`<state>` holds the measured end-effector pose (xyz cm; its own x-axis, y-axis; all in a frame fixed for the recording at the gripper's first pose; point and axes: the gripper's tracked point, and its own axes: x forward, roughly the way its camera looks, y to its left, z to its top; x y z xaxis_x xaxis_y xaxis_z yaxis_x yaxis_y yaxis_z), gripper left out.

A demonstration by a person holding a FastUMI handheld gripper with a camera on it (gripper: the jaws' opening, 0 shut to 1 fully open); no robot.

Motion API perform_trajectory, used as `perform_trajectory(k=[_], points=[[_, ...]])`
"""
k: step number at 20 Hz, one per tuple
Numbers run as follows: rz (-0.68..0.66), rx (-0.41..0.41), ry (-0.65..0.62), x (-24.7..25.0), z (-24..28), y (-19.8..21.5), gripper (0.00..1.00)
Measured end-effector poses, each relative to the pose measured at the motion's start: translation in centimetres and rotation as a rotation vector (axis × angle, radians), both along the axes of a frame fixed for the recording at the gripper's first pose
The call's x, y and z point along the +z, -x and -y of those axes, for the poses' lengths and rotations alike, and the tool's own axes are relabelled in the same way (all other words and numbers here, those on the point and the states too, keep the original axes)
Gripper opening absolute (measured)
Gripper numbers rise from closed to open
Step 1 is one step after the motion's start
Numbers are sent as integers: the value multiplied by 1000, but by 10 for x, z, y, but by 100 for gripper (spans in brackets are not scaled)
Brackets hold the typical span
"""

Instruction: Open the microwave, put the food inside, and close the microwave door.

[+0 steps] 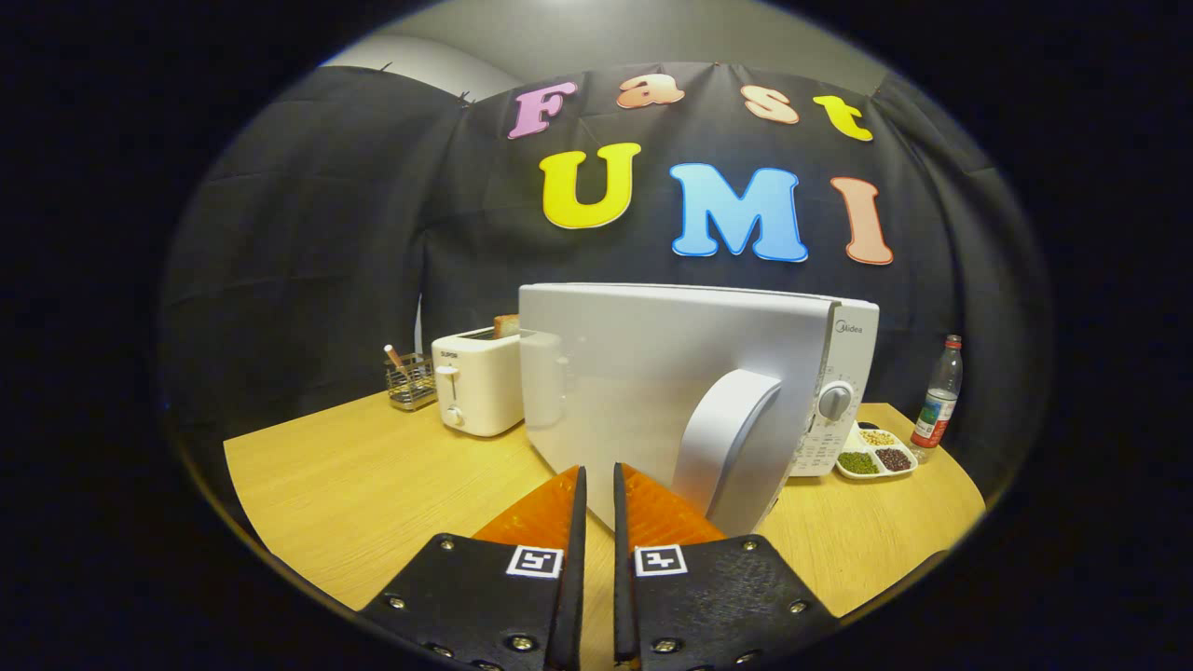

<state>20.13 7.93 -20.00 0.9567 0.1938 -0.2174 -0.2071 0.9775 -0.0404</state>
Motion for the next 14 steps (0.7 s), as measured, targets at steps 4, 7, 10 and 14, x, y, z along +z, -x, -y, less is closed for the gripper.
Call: perform_trajectory(k=[4, 7, 10, 14], points=[[-5, -93, -1, -1, 29, -38, 2], [2, -166, -12, -2, 49, -66, 2], [-12, -216, -31, -4, 63, -91, 2], [24, -283, -15, 7, 79, -125, 2]])
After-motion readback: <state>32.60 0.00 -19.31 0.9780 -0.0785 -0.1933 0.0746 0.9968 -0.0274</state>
